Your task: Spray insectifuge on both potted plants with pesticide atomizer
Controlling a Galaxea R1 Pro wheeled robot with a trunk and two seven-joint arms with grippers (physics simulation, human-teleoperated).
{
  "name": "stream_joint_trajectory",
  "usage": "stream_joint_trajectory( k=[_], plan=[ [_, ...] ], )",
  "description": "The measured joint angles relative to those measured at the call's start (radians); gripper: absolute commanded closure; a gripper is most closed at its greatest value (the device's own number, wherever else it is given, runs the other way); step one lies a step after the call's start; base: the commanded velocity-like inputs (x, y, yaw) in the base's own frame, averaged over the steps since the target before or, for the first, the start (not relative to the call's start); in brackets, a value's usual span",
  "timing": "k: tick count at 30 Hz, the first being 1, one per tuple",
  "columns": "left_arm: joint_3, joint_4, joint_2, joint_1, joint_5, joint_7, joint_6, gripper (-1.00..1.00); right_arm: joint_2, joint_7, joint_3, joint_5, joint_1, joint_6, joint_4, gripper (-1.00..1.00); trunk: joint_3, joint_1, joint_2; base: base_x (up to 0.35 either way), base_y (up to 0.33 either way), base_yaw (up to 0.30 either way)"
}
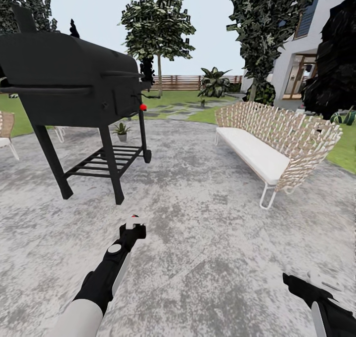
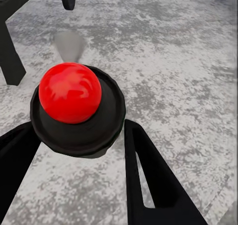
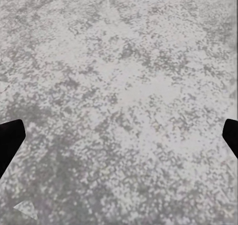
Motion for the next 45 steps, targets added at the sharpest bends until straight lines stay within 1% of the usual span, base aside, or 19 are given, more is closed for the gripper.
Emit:
stream_joint_trajectory(
  k=[5, 8, 12, 15, 23, 28, 38, 45],
  plan=[
    [0.000, 0.000, 0.000, 0.000, 0.000, 0.000, 0.000, 1.00, 0.001, 0.000, 0.000, -0.001, 0.000, 0.000, 0.002, -1.00, 0.002, 0.000, 0.000, 0.000, 0.000, -0.035],
    [-0.001, 0.000, 0.000, 0.000, 0.000, 0.000, 0.000, 1.00, 0.006, -0.001, 0.001, -0.001, 0.000, -0.008, 0.003, -1.00, 0.003, 0.000, 0.000, 0.000, 0.000, -0.004],
    [0.000, 0.000, 0.000, 0.000, 0.000, 0.000, 0.000, 1.00, 0.007, 0.001, 0.001, -0.006, 0.000, -0.089, 0.003, -1.00, 0.003, 0.000, 0.000, 0.000, 0.000, 0.000],
    [-0.001, 0.000, 0.000, 0.000, 0.000, 0.000, 0.000, 1.00, 0.003, 0.002, 0.002, -0.008, 0.000, -0.102, 0.004, -1.00, 0.003, 0.000, 0.000, 0.000, 0.000, 0.000],
    [-0.001, 0.000, -0.001, 0.000, 0.000, 0.000, 0.000, 1.00, 0.002, 0.001, 0.004, 0.004, 0.000, -0.106, 0.004, -1.00, 0.003, 0.000, 0.000, 0.000, 0.000, 0.000],
    [-0.001, 0.000, -0.001, 0.000, 0.001, 0.000, 0.000, 1.00, 0.002, 0.001, 0.005, 0.006, 0.000, -0.106, 0.004, -1.00, 0.008, 0.000, 0.000, 0.000, 0.000, -0.063],
    [-0.001, 0.000, -0.002, 0.000, 0.001, 0.000, 0.000, 1.00, 0.001, 0.001, 0.005, 0.006, 0.000, -0.106, 0.004, -1.00, 0.021, 0.000, 0.000, 0.030, 0.000, -0.197],
    [-0.001, 0.000, -0.001, 0.000, 0.001, 0.000, 0.001, 1.00, 0.000, 0.001, 0.005, 0.006, 0.000, -0.106, 0.004, -1.00, 0.029, -0.001, 0.000, 0.248, 0.103, -0.230]
  ],
)
